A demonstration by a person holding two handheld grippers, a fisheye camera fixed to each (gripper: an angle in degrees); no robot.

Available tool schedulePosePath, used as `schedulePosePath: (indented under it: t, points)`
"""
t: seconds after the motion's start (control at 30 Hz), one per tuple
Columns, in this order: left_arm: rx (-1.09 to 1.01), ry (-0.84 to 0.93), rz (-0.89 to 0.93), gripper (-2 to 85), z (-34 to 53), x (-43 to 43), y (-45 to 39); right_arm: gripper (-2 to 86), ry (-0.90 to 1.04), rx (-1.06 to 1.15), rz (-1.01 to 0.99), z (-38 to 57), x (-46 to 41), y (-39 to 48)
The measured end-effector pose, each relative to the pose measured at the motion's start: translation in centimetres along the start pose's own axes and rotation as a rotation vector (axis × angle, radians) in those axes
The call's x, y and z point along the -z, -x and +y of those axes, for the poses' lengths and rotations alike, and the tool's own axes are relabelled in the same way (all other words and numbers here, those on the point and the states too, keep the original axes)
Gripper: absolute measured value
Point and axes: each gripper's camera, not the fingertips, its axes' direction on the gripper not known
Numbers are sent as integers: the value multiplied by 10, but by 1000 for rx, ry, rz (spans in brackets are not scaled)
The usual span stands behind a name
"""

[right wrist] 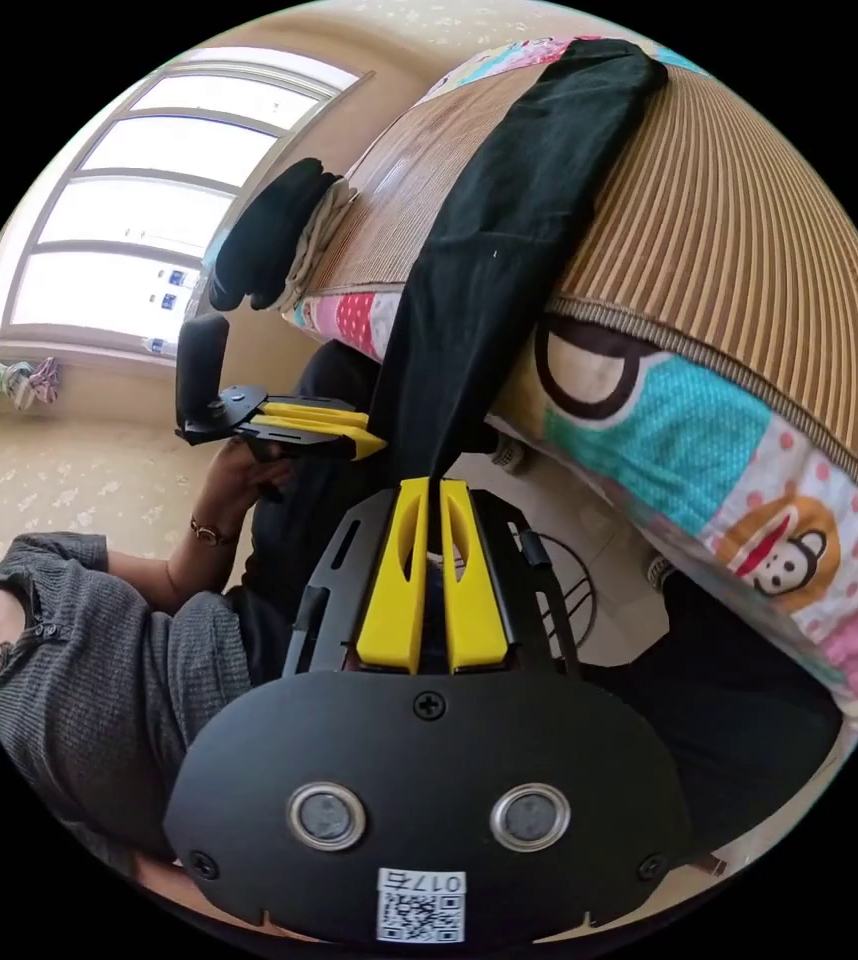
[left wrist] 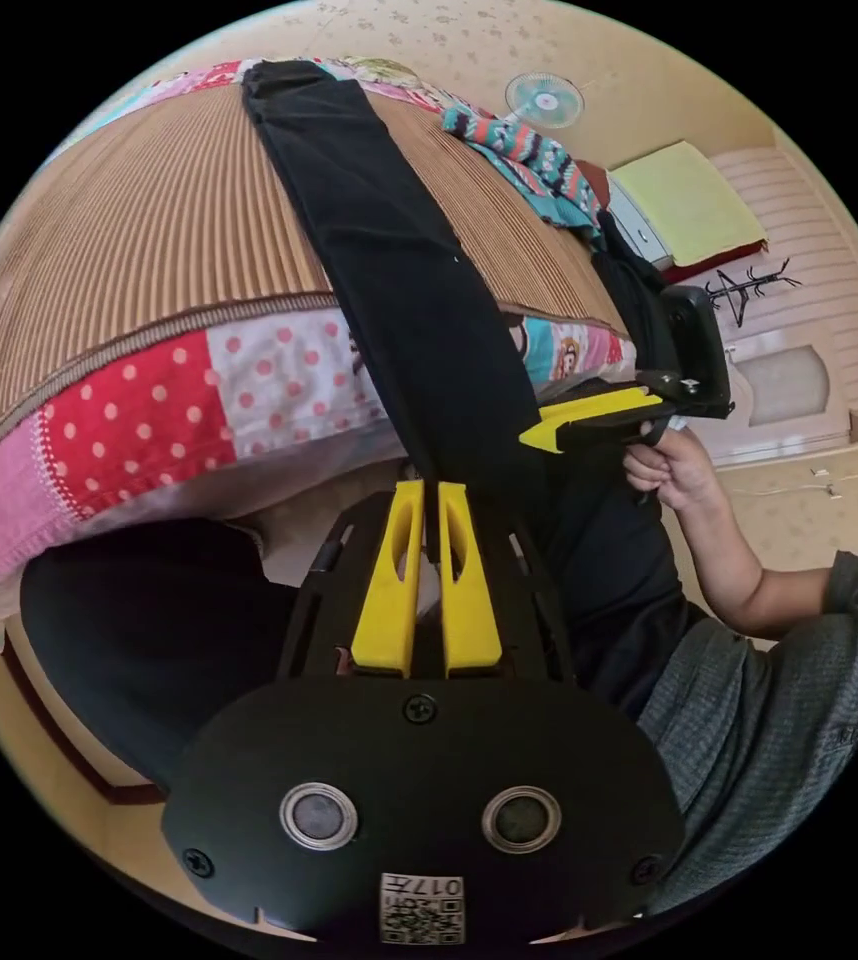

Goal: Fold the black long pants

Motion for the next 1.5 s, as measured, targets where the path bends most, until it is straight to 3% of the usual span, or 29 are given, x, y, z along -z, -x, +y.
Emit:
schedulePosePath:
  t: [0.17, 0.3, 0.4, 0.5, 0.6, 0.93, 1.2, 1.5]
  points:
    - [-22, 30, 213, 44, -15, 20, 34, 50, -90, -109, -101, 18, 36, -35]
    - [-21, -279, 362, 47, -32, 108, 69, 84, -270, -58, -187, 3, 102, -43]
    - [-5, -435, 320, 51, -55, 150, 88, 131, -315, -59, -161, -29, 136, -48]
    - [84, -330, 295, 71, -99, 149, 114, 163, -357, -55, -186, -66, 157, -55]
    - [98, -426, 235, 104, -129, 148, 118, 175, -364, -67, -241, -104, 167, -66]
    - [186, -489, 95, 180, -226, 144, 133, 189, -361, -110, -223, -195, 193, -88]
    - [237, -505, 365, 173, -291, 157, 187, 194, -316, -104, -529, -247, 211, -114]
    - [207, -278, 479, 165, -317, 164, 204, 198, -222, -50, -541, -270, 212, -98]
